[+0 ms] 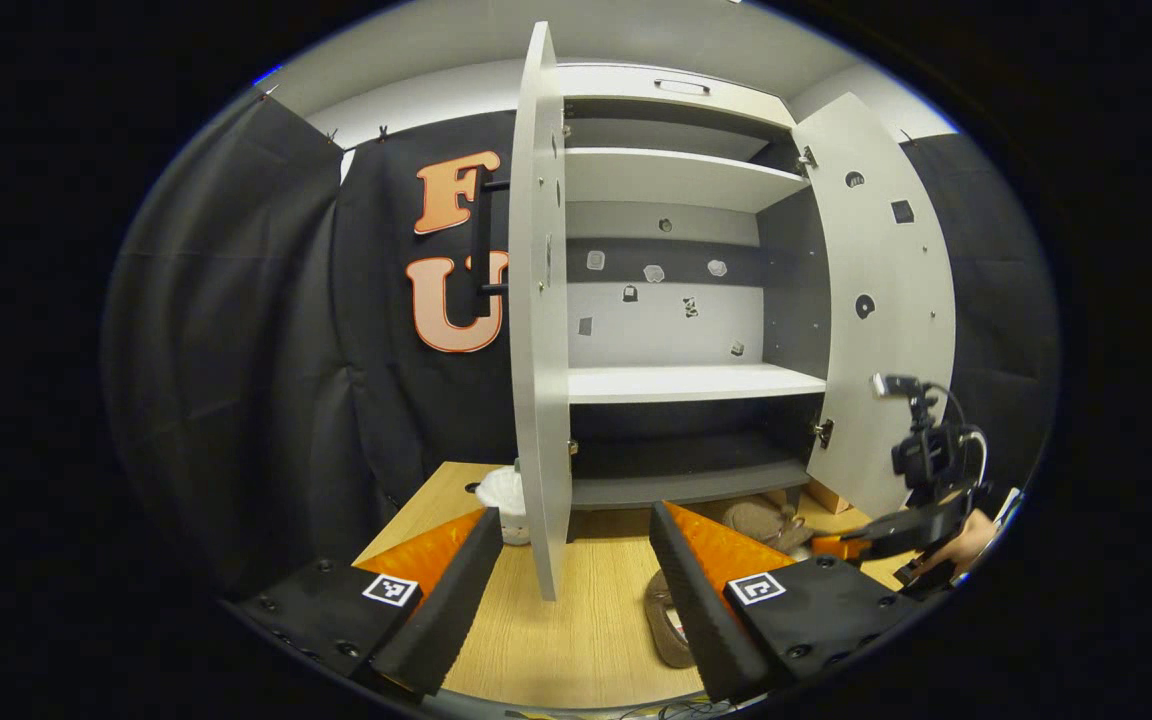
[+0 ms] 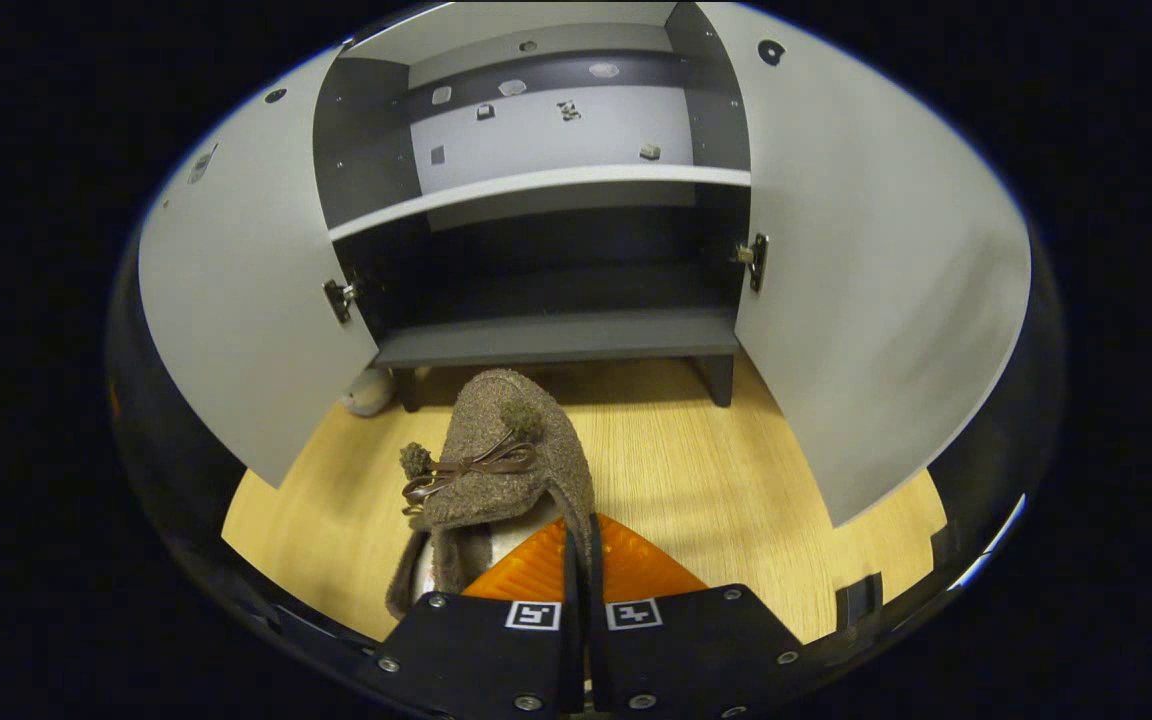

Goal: Grab one shoe with the right hand and put it into the shoe cabinet, grab the other shoe with the left hand and put it into the shoe cabinet; then close the right door with the right hand and the left door with the left hand.

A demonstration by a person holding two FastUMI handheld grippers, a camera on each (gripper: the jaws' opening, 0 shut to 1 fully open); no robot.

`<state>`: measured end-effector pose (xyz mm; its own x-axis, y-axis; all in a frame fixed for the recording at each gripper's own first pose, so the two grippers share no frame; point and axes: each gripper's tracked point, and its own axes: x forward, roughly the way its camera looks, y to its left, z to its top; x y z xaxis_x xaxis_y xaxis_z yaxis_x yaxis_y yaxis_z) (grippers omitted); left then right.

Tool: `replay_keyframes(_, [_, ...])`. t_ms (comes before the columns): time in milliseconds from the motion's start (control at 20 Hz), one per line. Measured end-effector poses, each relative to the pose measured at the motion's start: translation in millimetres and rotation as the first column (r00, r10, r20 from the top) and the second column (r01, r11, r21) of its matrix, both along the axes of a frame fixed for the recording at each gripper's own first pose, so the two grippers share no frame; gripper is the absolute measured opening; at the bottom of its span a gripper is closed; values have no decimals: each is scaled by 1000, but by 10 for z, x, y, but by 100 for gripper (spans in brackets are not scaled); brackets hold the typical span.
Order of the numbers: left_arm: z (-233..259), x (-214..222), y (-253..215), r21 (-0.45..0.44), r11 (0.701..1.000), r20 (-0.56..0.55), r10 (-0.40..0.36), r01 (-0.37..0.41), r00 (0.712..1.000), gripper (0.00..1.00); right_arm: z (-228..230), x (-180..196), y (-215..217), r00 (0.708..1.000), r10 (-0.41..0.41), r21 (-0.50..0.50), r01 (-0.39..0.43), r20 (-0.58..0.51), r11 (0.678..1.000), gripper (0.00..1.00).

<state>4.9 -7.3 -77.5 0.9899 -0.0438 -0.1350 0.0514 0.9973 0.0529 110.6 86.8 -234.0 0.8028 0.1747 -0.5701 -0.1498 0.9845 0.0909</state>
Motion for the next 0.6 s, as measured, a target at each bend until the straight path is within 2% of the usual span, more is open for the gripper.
replay_keyframes(350, [-159,79,-36,10,999,-12,-43,43,999,97,1329,432,304,989,-1,69,-9,150,998,2])
replay_keyframes(400, [-184,88,-35,12,999,-14,-49,49,999,99,1530,396,287,985,-5,72,-8,172,997,2])
replay_keyframes(600, [-242,93,-64,11,998,-18,-65,65,998,97,2117,846,321,969,-28,71,11,246,997,2])
